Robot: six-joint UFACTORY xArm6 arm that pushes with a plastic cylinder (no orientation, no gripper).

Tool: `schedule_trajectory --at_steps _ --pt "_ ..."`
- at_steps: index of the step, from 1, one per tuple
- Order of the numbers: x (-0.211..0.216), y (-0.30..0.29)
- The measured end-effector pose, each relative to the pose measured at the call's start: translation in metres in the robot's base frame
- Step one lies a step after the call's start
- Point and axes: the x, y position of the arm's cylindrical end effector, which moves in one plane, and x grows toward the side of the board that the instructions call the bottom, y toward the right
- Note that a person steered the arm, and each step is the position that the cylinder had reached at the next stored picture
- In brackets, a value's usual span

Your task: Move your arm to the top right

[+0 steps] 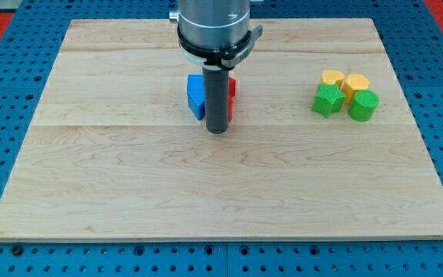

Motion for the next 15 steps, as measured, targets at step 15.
schedule_trajectory --at_steps 15 --pt "-0.055 0.138"
